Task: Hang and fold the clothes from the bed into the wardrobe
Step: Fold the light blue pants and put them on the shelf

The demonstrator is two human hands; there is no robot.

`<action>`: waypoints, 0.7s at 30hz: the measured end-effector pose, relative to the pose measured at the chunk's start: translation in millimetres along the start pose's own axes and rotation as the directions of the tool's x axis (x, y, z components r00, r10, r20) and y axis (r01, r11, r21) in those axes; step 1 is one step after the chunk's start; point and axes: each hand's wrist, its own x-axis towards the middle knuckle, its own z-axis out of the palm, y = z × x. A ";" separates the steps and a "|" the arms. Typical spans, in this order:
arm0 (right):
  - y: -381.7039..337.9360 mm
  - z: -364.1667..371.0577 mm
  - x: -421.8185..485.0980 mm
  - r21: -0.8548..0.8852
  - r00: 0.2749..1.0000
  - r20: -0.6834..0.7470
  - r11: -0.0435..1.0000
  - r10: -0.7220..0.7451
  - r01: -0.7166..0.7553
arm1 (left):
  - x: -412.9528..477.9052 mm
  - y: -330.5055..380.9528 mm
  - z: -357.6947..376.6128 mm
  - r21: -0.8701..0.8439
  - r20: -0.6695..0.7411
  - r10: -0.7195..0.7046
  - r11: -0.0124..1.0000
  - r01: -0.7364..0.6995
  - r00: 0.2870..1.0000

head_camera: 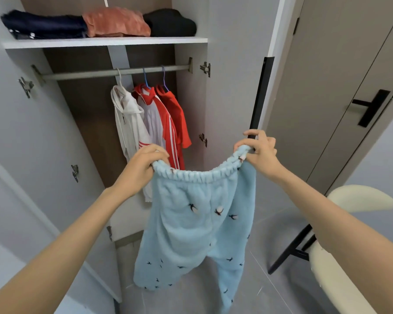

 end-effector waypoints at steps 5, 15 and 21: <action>-36.8 -5.8 7.4 0.186 0.978 0.072 0.966 -0.196 0.180 | 26.3 44.5 11.2 -0.327 -0.097 -0.085 0.944 0.049 0.992; -44.8 -15.2 -12.0 0.429 0.996 -0.005 0.900 -0.090 0.083 | 55.4 72.9 41.2 -0.598 0.183 -0.226 0.747 0.291 0.957; -37.1 -27.6 -18.8 0.499 0.994 0.093 0.867 -0.052 -0.002 | 56.2 71.6 65.3 -0.638 0.399 -0.200 0.640 0.428 0.895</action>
